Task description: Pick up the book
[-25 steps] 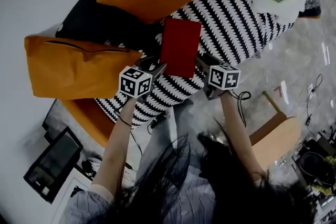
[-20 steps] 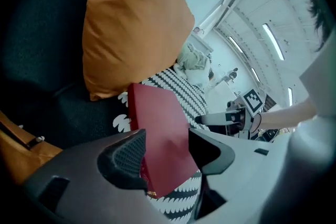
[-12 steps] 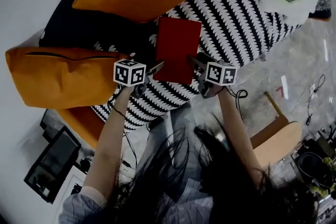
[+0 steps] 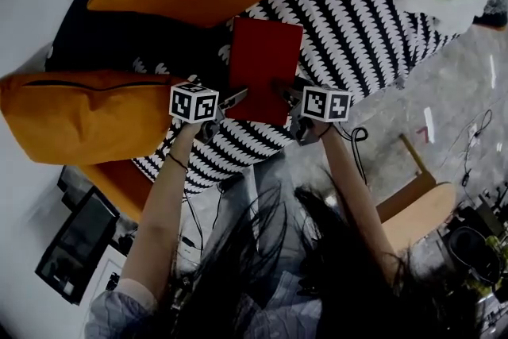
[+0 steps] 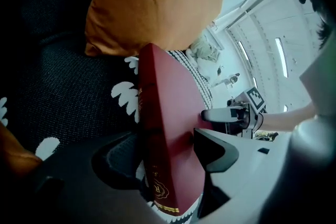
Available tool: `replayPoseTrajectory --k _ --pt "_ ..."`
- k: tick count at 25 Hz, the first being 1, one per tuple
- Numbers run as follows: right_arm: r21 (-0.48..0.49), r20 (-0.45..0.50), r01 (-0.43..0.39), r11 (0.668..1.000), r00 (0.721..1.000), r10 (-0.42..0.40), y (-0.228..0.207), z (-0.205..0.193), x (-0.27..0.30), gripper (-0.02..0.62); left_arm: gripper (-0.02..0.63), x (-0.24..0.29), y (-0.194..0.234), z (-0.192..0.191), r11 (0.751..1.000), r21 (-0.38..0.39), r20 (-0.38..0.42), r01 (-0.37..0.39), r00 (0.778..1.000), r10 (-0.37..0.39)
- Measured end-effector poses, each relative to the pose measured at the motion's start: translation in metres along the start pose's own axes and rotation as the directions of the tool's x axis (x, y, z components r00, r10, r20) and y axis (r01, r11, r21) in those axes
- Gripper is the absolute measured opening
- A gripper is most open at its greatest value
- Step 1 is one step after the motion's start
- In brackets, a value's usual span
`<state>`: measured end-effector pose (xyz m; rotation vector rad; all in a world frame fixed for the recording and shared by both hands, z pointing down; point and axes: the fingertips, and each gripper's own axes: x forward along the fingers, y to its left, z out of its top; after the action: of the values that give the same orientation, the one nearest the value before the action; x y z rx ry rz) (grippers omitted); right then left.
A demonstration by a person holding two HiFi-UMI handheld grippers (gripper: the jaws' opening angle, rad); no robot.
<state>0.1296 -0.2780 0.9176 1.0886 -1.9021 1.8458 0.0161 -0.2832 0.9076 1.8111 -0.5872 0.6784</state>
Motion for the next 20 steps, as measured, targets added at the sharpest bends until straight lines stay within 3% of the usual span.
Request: replayPoseTrajectory --k 7,13,20 --pt "0.024 0.037 0.016 1.000 0.999 -0.017 0.001 -0.004 -0.010 0.278 0.308 -0.002 -0.007 -0.003 1.000 -0.021 0.012 0.000 1.000 0.001" --pt "0.065 0.069 -0.006 0.998 0.998 0.002 0.022 -0.016 -0.035 0.276 0.308 -0.026 -0.030 -0.003 0.999 0.049 0.047 0.011 0.999 -0.013" --pt "-0.008 0.076 0.019 1.000 0.997 -0.019 0.056 -0.023 -0.072 0.273 0.308 -0.057 -0.066 -0.005 0.993 0.116 0.073 0.022 0.997 -0.031"
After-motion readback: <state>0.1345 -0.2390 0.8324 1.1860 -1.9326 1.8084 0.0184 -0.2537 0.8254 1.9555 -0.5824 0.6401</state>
